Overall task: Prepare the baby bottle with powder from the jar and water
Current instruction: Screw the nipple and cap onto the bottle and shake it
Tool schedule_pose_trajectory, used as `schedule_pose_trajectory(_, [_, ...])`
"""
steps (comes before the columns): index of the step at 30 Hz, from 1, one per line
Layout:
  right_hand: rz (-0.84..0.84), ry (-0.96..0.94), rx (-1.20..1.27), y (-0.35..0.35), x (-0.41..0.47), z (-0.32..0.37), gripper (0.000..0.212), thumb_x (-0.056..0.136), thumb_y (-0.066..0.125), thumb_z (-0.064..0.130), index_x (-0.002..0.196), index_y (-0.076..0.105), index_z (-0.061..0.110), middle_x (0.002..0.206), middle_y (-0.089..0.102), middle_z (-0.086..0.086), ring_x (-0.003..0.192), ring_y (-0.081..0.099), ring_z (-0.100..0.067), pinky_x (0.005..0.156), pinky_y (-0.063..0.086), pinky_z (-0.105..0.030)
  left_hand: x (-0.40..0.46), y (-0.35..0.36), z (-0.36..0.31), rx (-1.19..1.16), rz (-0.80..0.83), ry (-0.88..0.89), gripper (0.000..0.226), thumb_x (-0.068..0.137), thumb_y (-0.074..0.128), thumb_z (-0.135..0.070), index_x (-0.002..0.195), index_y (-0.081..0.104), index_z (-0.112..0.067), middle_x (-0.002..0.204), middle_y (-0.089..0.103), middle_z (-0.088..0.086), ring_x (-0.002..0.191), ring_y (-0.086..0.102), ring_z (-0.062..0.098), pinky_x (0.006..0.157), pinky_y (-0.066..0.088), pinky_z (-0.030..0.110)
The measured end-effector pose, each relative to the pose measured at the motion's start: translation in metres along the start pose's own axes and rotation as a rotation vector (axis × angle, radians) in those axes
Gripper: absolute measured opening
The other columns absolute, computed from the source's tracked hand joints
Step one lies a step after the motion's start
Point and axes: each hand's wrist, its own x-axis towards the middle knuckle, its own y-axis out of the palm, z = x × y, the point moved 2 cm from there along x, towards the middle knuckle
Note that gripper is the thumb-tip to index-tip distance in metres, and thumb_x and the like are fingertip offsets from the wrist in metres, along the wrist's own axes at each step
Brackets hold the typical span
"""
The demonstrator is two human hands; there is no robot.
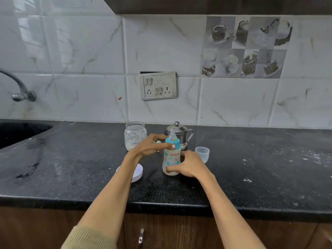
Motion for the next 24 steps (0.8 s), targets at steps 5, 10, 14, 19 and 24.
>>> schedule_pose_trajectory(5, [0.108,-0.003,0.039,-0.006,0.008,-0.003,0.06,0.065,0.078,0.036,0.12,0.06,0.022,0.123,0.065,0.004,0.109,0.06,-0.013,0.093,0.047,-0.028,0.009,0.0,0.004,-0.015,0.052,0.001,0.039,0.057,0.07,-0.05,0.094,0.071,-0.035,0.107,0.07,-0.004,0.105,0.062,0.016,0.097,0.046,0.036])
schedule_pose_trajectory(10, [0.135,0.0,0.047,-0.007,0.009,-0.004,0.064,0.065,0.079,0.038,0.124,0.059,0.022,0.126,0.063,0.004,0.113,0.059,-0.012,0.096,0.046,-0.029,0.007,-0.001,0.006,-0.046,0.041,-0.031,0.02,0.079,0.071,-0.028,0.098,0.067,-0.033,0.098,0.069,-0.016,0.101,0.062,0.012,0.084,0.052,0.02])
schedule_pose_trajectory(14, [0.127,-0.005,-0.025,-0.009,-0.003,-0.01,0.077,0.062,0.084,0.04,0.13,0.052,0.021,0.126,0.062,0.003,0.111,0.059,-0.012,0.095,0.047,-0.029,-0.007,0.006,0.02,-0.05,-0.031,-0.033,0.034,0.082,0.07,-0.024,0.113,0.059,-0.032,0.109,0.064,-0.017,0.107,0.057,0.007,0.084,0.046,0.013])
schedule_pose_trajectory(19, [-0.16,0.0,-0.04,-0.042,-0.002,-0.02,0.074,0.059,0.087,0.029,0.125,0.054,0.022,0.116,0.063,0.002,0.095,0.053,-0.008,0.086,0.042,-0.026,-0.022,0.022,0.035,-0.101,-0.214,-0.029,0.082,0.054,0.085,-0.045,0.127,0.055,-0.026,0.123,0.061,-0.01,0.115,0.055,0.008,0.097,0.043,0.028])
schedule_pose_trajectory(24, [-0.416,0.04,-0.038,-0.059,0.017,-0.037,0.058,0.068,0.081,0.038,0.118,0.059,0.02,0.121,0.058,-0.004,0.112,0.055,-0.02,0.092,0.045,-0.034,-0.024,0.035,0.029,-0.051,-0.242,-0.048,0.051,0.061,0.086,-0.034,0.105,0.061,-0.031,0.109,0.066,-0.009,0.105,0.06,0.008,0.093,0.045,0.025])
